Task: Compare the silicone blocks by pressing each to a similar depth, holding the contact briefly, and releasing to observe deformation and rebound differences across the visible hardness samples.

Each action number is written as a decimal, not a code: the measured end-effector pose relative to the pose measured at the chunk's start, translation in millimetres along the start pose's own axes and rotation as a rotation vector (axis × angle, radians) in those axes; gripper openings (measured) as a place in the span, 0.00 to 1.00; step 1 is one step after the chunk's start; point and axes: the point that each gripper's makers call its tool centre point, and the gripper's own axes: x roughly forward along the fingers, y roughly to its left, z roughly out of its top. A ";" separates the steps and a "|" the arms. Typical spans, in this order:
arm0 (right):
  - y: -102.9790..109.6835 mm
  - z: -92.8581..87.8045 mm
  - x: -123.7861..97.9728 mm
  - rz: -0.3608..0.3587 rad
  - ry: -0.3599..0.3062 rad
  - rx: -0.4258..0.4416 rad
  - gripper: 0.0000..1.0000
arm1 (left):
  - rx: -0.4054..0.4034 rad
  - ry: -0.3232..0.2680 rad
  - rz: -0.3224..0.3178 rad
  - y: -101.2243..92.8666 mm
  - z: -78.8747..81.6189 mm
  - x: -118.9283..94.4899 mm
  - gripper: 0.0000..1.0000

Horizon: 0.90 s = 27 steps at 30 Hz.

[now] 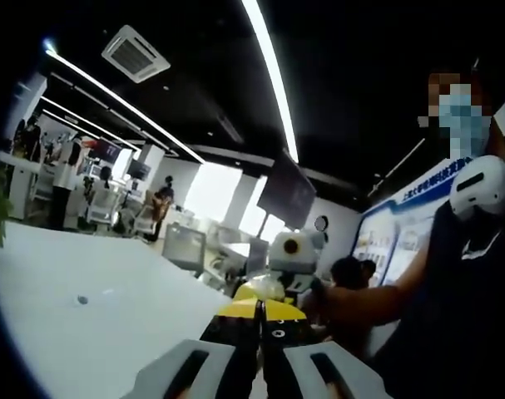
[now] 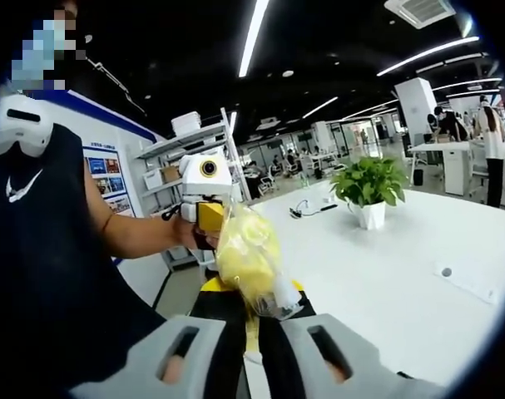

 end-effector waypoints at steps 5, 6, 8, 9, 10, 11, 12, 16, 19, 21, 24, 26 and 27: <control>-0.8 2.2 0.1 0.001 -0.017 -0.031 0.00 | 0.001 -0.004 0.012 -2.3 2.0 0.1 0.00; -0.3 1.7 0.3 0.004 -0.015 -0.026 0.00 | 0.010 0.003 0.013 -2.3 1.6 -0.1 0.00; -0.2 0.6 1.6 0.006 -0.008 -0.025 0.00 | 0.028 0.014 0.014 -1.8 0.1 -1.7 0.00; 0.5 -0.7 2.3 0.009 0.001 -0.027 0.00 | 0.027 0.016 0.013 -1.8 -0.6 -2.3 0.00; 0.4 -1.3 2.6 0.007 0.005 -0.034 0.00 | 0.009 0.020 0.011 -1.8 -2.4 -3.4 0.00; 1.6 -1.9 2.9 0.010 0.009 -0.047 0.00 | 0.006 0.020 0.011 -2.0 -2.7 -3.9 0.00; 2.4 -2.2 3.0 0.014 0.011 -0.055 0.00 | 0.004 0.020 0.010 -2.7 -3.1 -4.3 0.00; 5.1 -3.6 4.0 0.008 0.024 -0.088 0.00 | -0.004 0.013 0.013 -5.9 -6.0 -7.8 0.00; 3.6 -5.6 6.1 0.010 0.032 -0.076 0.00 | -0.006 0.012 0.019 -4.9 -6.9 -8.5 0.00; 2.5 -5.9 6.4 0.005 0.030 -0.079 0.00 | -0.002 0.009 0.025 -4.1 -7.5 -8.7 0.00; 5.9 -3.4 6.1 0.012 0.034 -0.063 0.00 | -0.020 -0.004 0.029 -5.1 -5.2 -8.9 0.00; 6.9 -2.7 5.6 0.007 0.035 -0.089 0.00 | -0.022 -0.004 0.027 -6.6 -4.8 -9.6 0.00; 7.4 -4.9 5.7 0.017 0.047 -0.070 0.00 | -0.022 0.003 0.026 -6.8 -5.8 -9.9 0.00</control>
